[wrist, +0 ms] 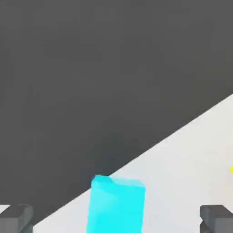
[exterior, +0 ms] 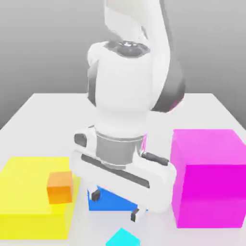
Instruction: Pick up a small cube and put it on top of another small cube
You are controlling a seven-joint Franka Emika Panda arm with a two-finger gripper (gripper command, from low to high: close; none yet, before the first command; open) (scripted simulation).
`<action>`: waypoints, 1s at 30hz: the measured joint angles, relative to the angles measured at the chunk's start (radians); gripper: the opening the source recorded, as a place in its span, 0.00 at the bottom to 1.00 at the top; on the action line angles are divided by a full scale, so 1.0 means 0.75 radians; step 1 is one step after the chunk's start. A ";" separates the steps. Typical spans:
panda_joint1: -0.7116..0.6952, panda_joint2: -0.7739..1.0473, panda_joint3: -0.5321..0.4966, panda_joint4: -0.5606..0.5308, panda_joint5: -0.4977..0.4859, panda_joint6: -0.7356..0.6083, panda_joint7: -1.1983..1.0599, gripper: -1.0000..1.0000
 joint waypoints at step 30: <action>-0.042 -0.405 -0.045 -0.297 -0.033 -0.198 -0.181 0.00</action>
